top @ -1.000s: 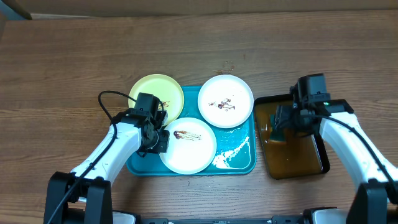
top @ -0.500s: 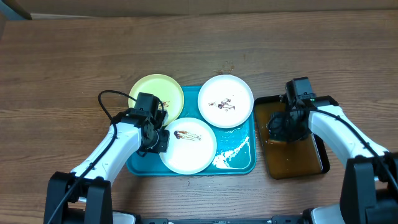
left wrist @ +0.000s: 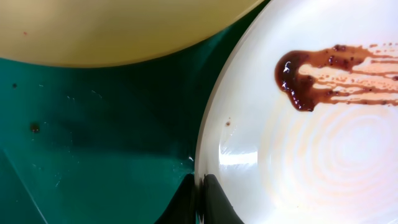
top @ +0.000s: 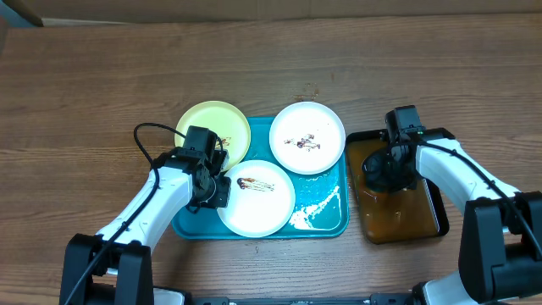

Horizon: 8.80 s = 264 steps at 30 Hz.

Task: Clean dirty plates on tray and stack at the side
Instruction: 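Lower right gripper into the black tray and grasp the green sponge, then lift the sponge with right gripper and move it over the white plate, then scrub the white plate with the sponge while left gripper holds the rim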

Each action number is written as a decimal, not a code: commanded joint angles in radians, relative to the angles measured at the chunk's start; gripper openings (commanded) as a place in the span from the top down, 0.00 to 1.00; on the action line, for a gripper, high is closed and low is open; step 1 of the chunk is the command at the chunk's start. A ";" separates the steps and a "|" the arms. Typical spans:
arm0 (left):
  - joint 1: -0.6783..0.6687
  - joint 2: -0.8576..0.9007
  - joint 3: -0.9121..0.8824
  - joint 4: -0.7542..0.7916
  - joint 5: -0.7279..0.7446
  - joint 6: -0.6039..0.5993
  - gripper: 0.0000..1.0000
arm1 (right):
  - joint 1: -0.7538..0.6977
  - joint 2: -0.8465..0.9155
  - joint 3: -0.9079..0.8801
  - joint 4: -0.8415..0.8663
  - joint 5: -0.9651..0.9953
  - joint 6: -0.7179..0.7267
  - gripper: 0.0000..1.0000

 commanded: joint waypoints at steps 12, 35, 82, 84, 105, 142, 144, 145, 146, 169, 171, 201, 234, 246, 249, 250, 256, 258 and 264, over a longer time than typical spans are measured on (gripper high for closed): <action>-0.007 0.008 -0.005 -0.012 0.071 -0.001 0.76 | 0.002 -0.020 0.225 -0.199 0.091 0.041 0.96; -0.007 0.008 -0.006 -0.046 0.088 -0.106 0.70 | 0.002 -0.002 -0.040 0.018 0.087 0.041 0.96; -0.007 0.008 -0.083 0.064 0.021 -0.203 0.96 | 0.017 -0.129 0.280 -0.190 -0.205 -0.070 0.96; -0.007 0.008 -0.083 0.072 0.024 -0.203 0.96 | 0.037 -0.129 0.280 -0.181 -0.221 -0.073 0.96; -0.007 0.007 -0.031 0.043 0.103 -0.079 0.96 | 0.495 -0.080 0.269 0.116 -0.212 0.046 0.96; -0.027 0.007 -0.032 0.038 0.103 -0.087 0.96 | 0.699 0.266 0.269 0.415 0.027 0.319 0.96; -0.027 0.007 -0.032 0.031 0.103 -0.087 0.96 | 0.692 0.266 0.269 0.382 0.062 0.361 0.96; -0.027 0.007 -0.032 0.027 0.103 -0.087 0.96 | 0.687 0.266 0.269 0.360 0.073 0.380 0.96; -0.027 0.007 -0.032 0.021 0.103 -0.087 0.96 | 0.680 0.266 0.269 0.327 0.082 0.393 0.96; -0.027 0.007 -0.032 0.018 0.095 -0.090 0.96 | 0.647 0.154 0.409 -0.084 0.080 0.188 0.96; -0.027 0.007 -0.032 0.018 0.095 -0.090 0.96 | 0.647 0.153 0.415 -0.072 0.080 0.152 0.96; -0.027 0.007 -0.032 0.018 0.095 -0.090 0.96 | 0.648 0.158 0.277 0.191 0.022 -0.602 0.96; -0.027 0.007 -0.032 0.016 0.097 -0.090 0.96 | 0.600 0.158 0.245 0.246 -0.173 -0.181 0.96; -0.027 0.007 -0.032 0.017 0.096 -0.090 0.96 | 0.621 0.158 0.244 0.320 -0.171 0.247 0.96; -0.027 0.007 -0.032 0.017 0.097 -0.090 0.96 | 0.649 0.158 0.237 0.322 -0.179 0.314 0.96; -0.027 0.007 -0.032 0.017 0.097 -0.090 0.96 | 0.659 0.158 0.236 0.320 -0.177 0.322 0.96; -0.027 0.007 -0.032 0.017 0.097 -0.090 0.96 | 0.691 0.158 0.236 0.323 -0.171 0.358 0.96; -0.027 0.007 -0.032 0.017 0.100 -0.090 0.96 | 0.691 0.158 0.236 0.324 -0.171 0.396 0.96; -0.027 0.007 -0.032 0.017 0.103 -0.090 0.96 | 0.691 0.159 0.236 0.343 -0.171 0.471 0.96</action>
